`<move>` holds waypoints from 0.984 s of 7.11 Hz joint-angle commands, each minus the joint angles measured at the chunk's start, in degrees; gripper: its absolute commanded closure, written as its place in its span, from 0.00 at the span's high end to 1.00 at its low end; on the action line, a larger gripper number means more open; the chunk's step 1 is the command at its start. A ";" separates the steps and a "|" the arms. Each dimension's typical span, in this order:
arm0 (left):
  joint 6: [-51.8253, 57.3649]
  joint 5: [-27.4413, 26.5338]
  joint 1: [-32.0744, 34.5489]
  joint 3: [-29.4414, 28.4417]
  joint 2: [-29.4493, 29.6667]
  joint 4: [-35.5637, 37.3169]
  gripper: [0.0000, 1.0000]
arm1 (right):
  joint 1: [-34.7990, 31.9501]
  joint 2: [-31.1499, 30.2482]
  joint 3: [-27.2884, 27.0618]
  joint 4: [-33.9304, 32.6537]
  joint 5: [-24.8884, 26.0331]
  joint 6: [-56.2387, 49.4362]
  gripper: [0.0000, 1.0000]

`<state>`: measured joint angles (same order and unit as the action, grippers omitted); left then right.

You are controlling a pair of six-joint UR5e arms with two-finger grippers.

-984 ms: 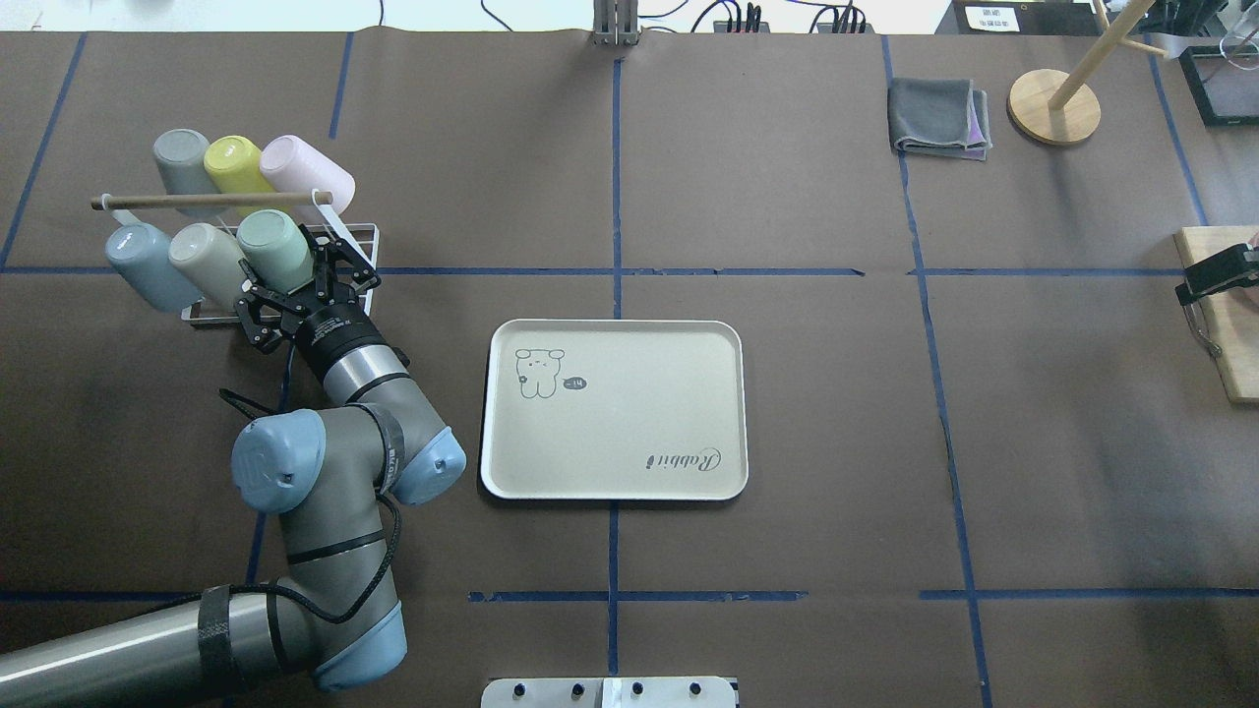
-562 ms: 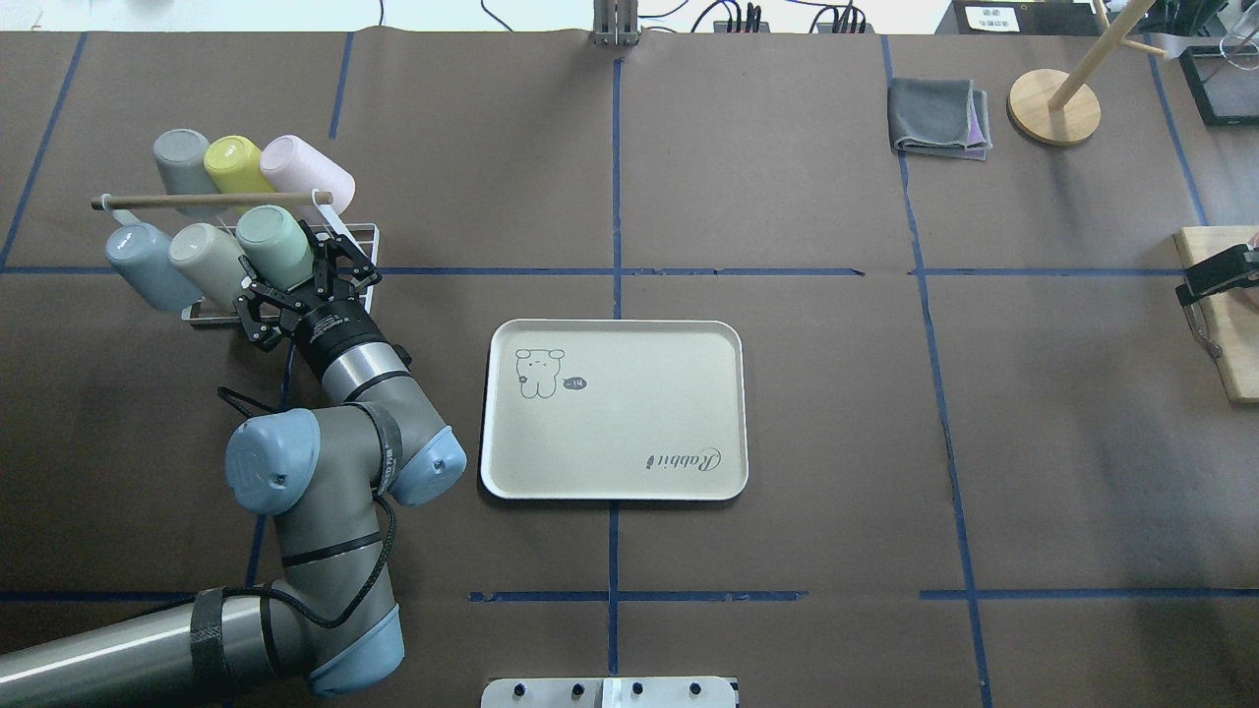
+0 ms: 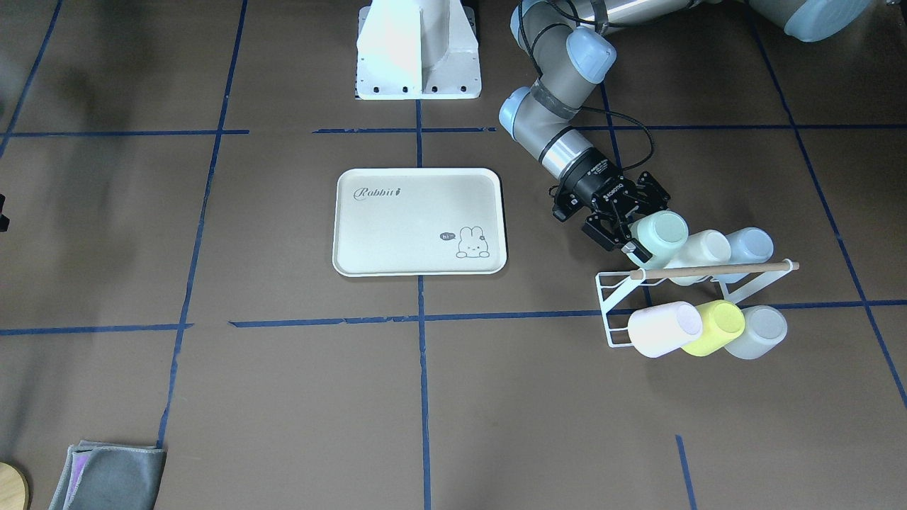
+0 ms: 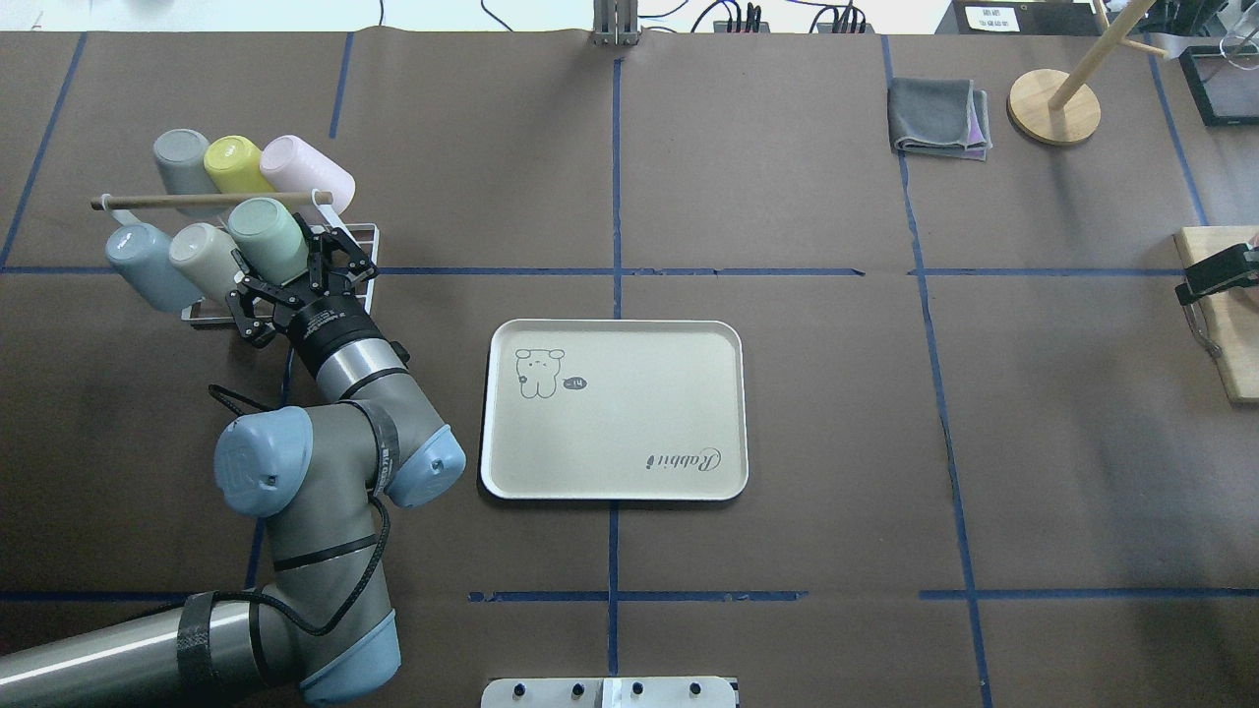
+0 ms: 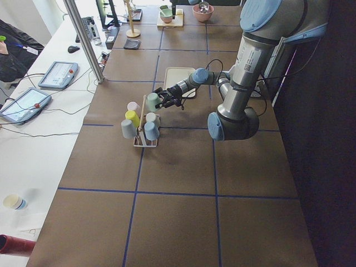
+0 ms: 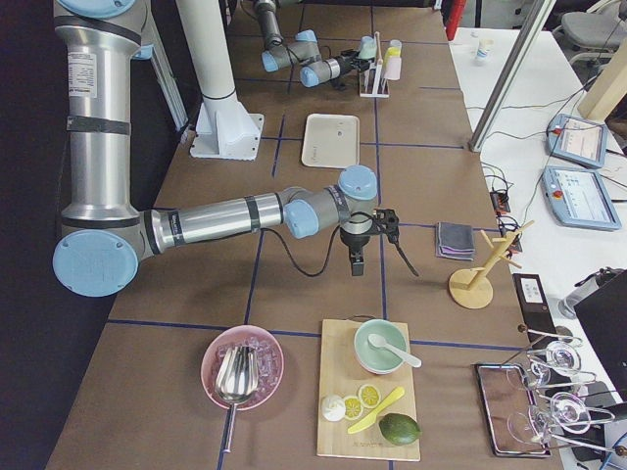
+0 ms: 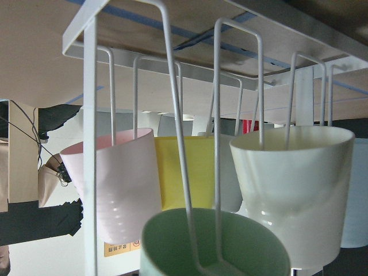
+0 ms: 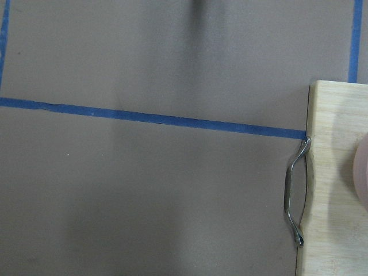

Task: Pick up and place green cup on tray

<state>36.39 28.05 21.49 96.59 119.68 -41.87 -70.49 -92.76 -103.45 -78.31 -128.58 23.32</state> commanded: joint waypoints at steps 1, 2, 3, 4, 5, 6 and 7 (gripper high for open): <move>1.30 -0.01 1.27 4.36 -0.76 0.99 0.68 | 0.00 0.03 0.00 0.00 -0.09 0.15 1.00; 2.54 -0.01 1.45 8.66 -1.12 1.35 0.69 | 0.00 0.03 0.00 0.00 0.00 0.15 1.00; 2.55 -0.01 1.54 11.14 -1.03 3.09 0.69 | 0.00 0.12 0.00 0.00 0.00 0.15 1.00; 2.55 -0.01 1.80 14.03 -0.95 3.54 0.69 | 0.00 0.12 0.00 0.00 0.00 0.15 1.00; 2.55 0.25 2.59 19.02 -1.03 3.55 0.69 | 0.00 0.12 0.00 0.00 0.00 0.23 1.00; 2.55 0.68 3.29 23.16 -0.68 3.29 0.69 | 0.00 0.12 0.00 0.00 0.00 0.15 1.00; 1.77 1.21 3.30 26.68 -0.42 1.54 0.68 | 0.00 0.21 0.00 0.00 0.00 0.15 1.00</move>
<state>38.75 28.70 24.48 118.73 118.97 -38.96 -70.49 -92.61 -103.45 -78.31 -128.58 23.49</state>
